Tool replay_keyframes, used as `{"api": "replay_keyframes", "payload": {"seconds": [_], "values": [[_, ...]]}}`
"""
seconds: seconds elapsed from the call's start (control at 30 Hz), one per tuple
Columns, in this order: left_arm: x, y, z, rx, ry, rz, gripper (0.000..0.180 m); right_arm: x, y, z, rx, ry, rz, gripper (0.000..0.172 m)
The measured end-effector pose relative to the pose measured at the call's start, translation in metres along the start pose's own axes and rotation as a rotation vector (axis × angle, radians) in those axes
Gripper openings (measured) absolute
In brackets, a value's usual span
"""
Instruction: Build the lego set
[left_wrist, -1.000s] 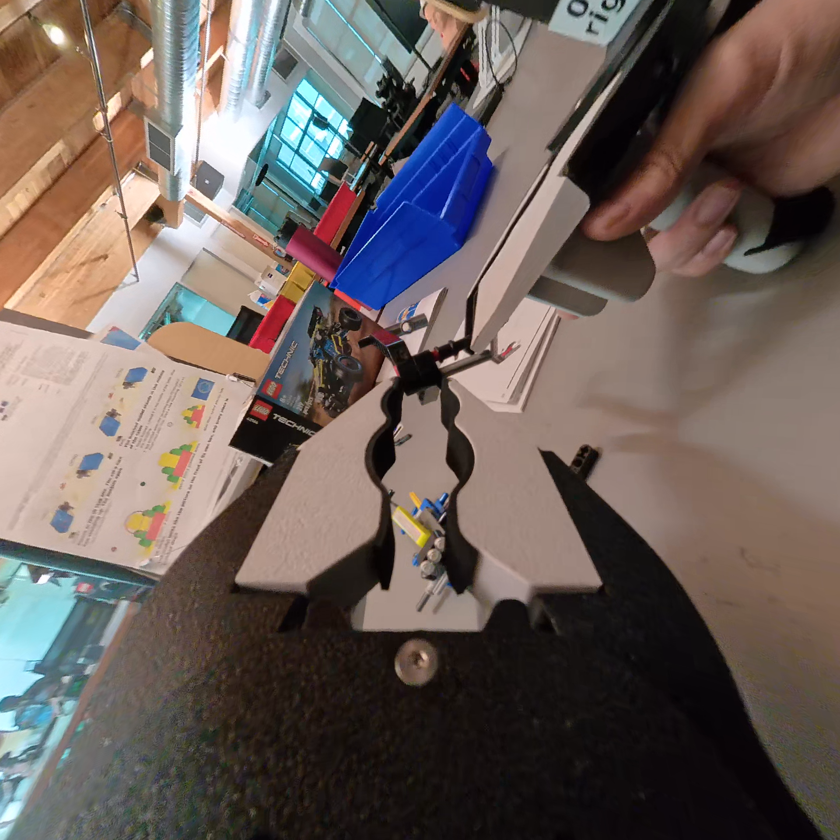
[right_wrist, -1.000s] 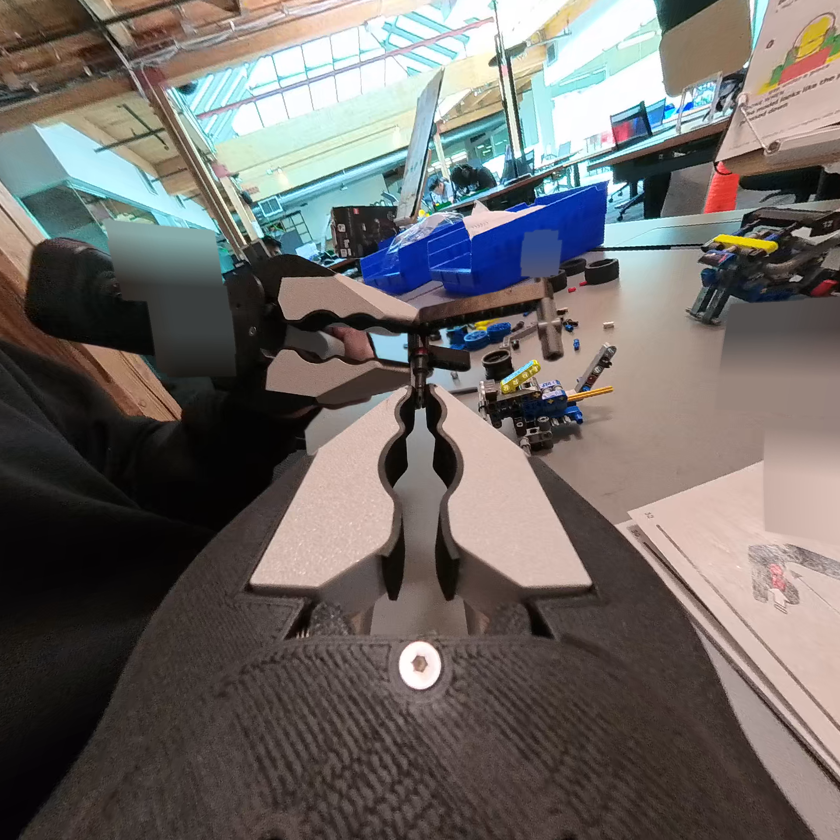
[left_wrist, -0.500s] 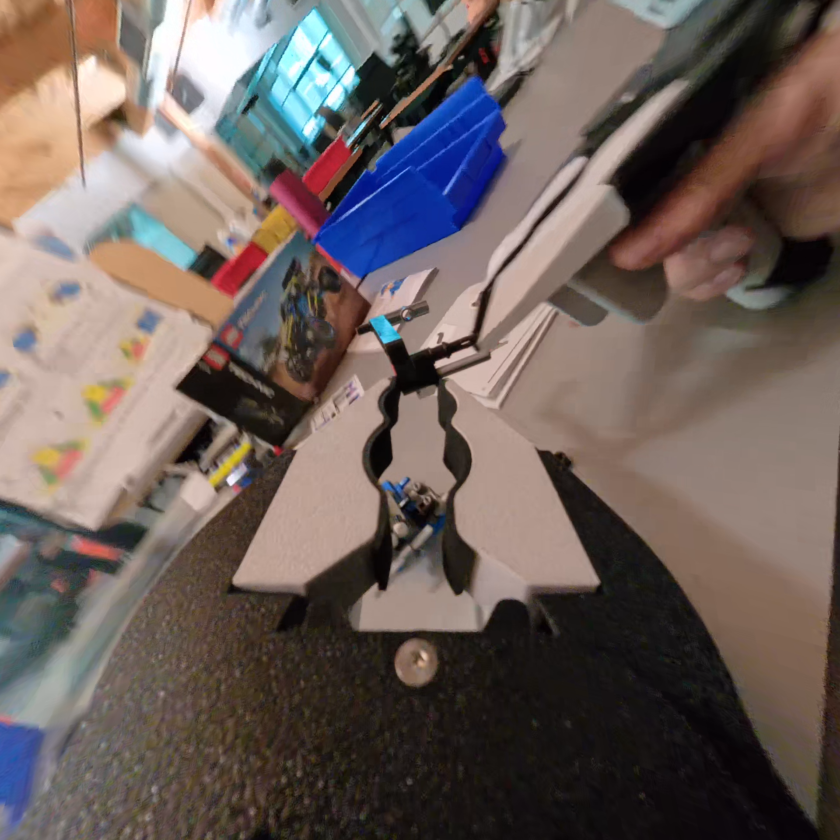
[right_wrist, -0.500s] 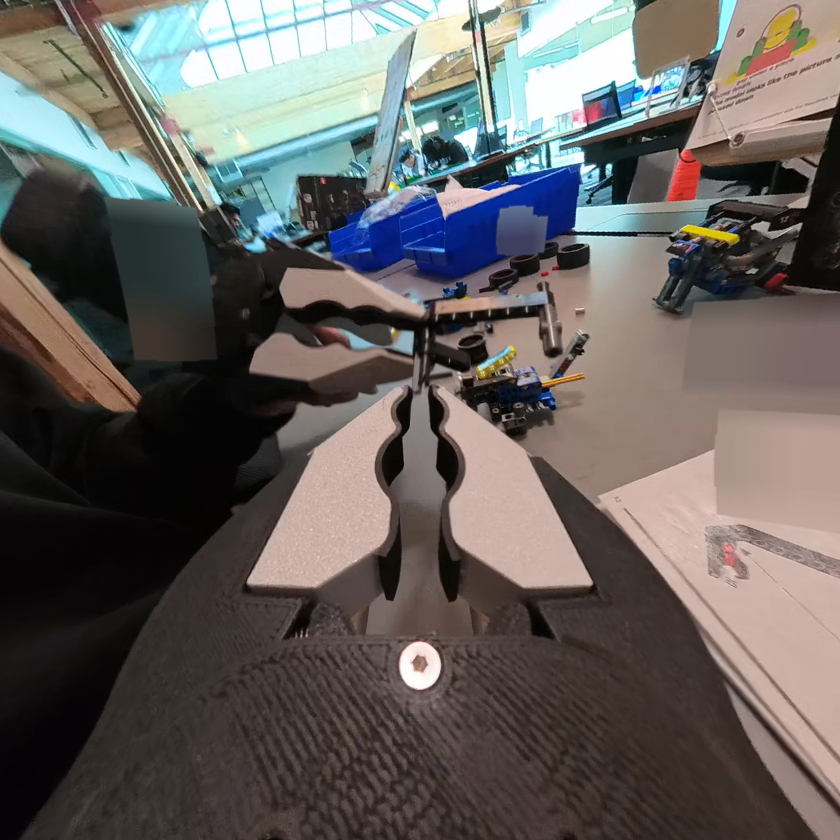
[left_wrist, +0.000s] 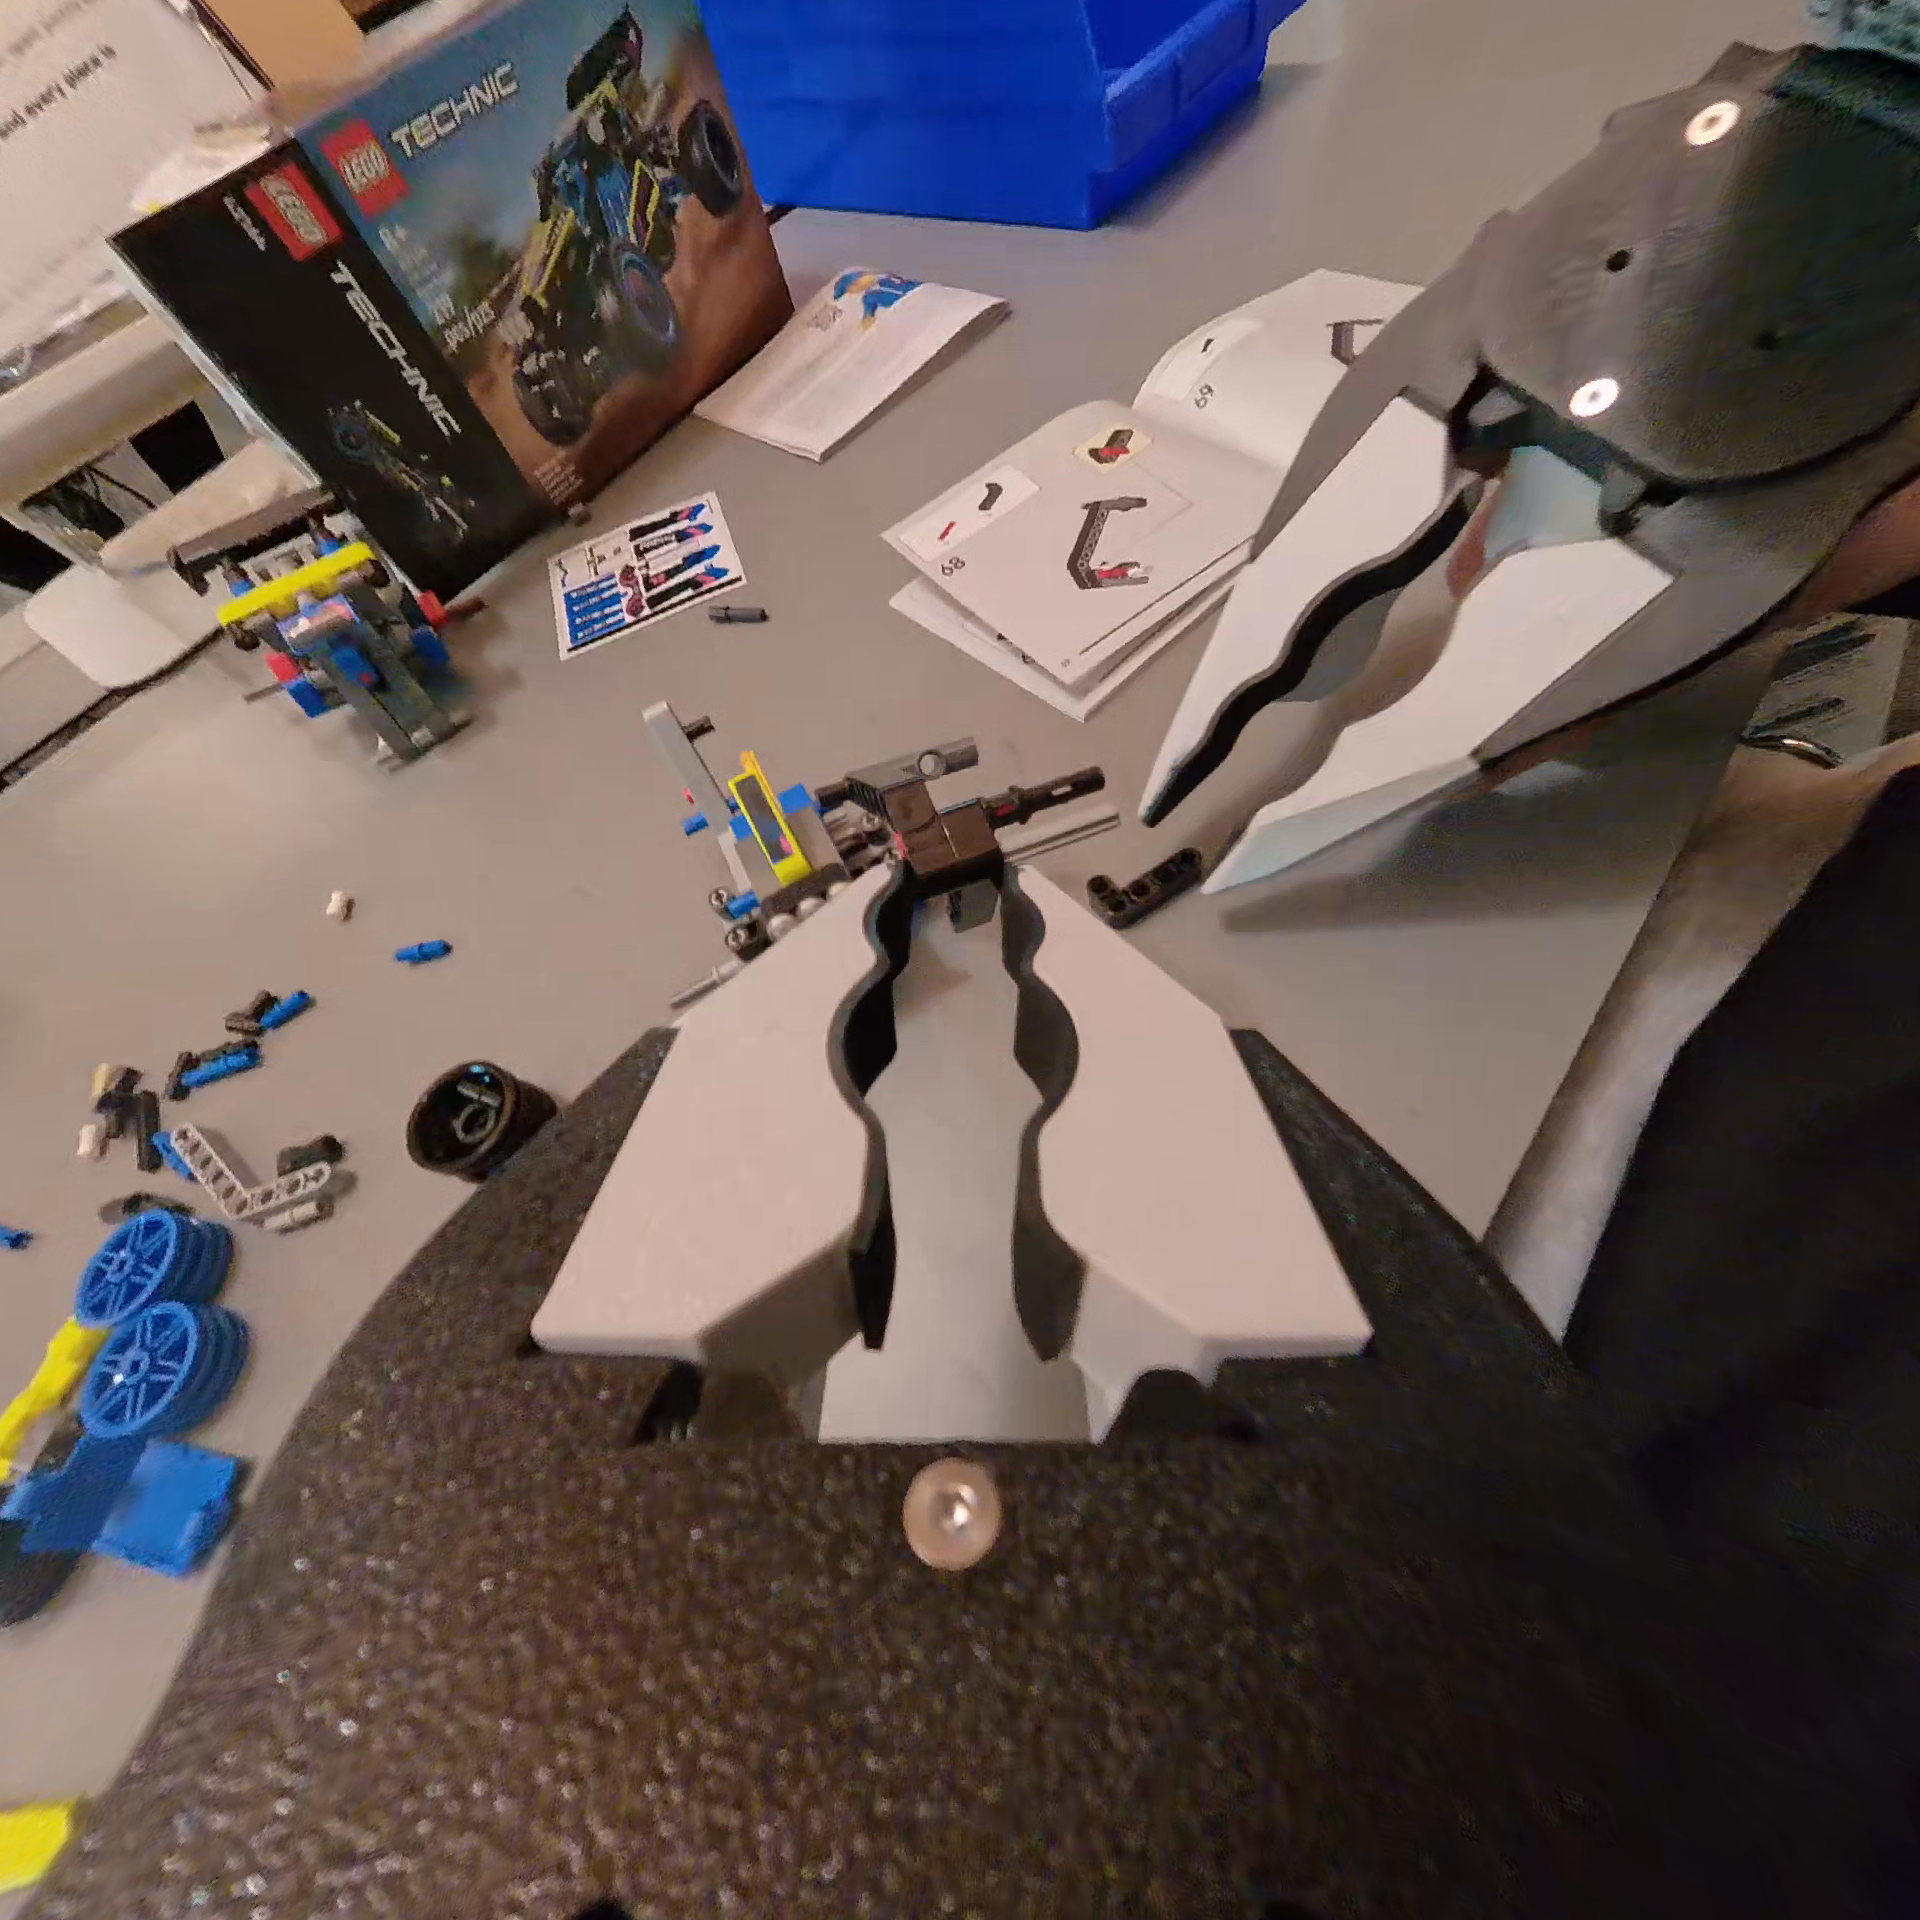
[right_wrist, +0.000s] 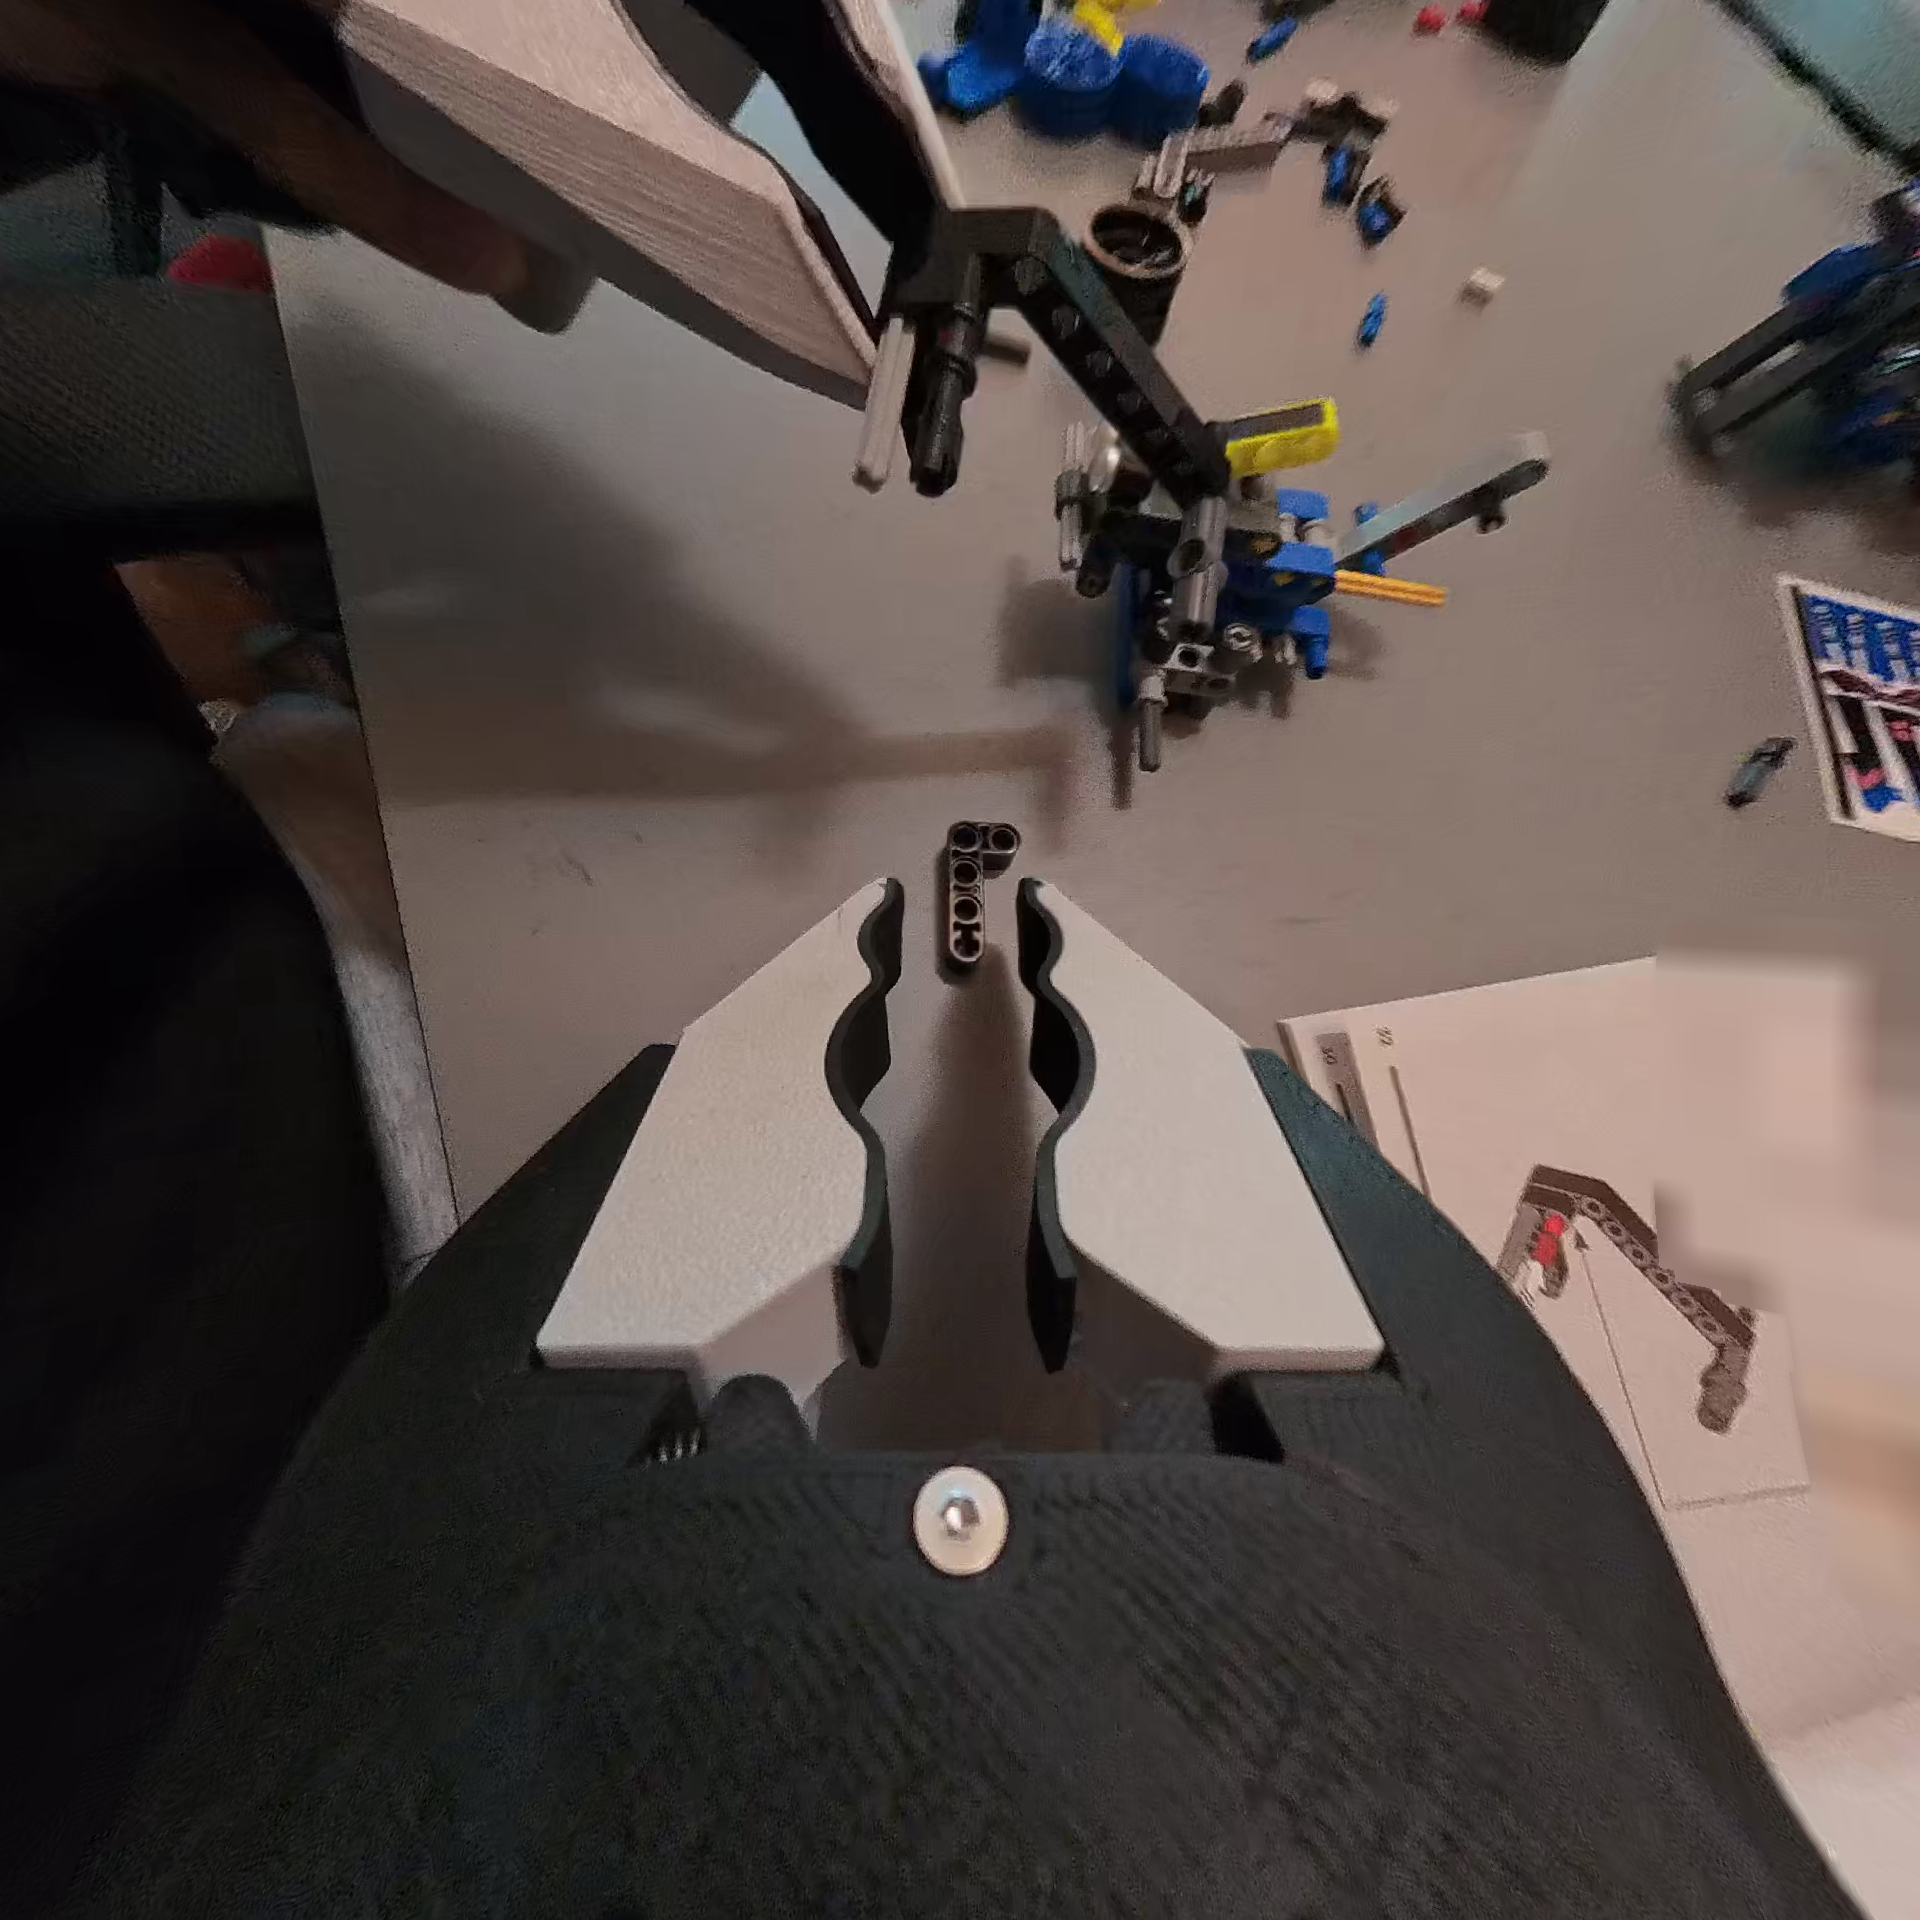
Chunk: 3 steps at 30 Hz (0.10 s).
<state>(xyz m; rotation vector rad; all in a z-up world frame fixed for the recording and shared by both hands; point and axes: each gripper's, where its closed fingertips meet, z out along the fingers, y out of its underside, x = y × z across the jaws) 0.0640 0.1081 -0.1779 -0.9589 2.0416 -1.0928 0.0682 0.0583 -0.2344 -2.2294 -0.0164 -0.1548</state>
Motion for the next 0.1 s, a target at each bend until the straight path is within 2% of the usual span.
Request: {"api": "replay_keyframes", "payload": {"seconds": [0.1], "values": [[0.0039, 0.0076, -0.001, -0.015, 0.01, -0.034, 0.014, 0.0023, 0.0046, 0.0096, -0.058, -0.011, -0.014, 0.023]]}}
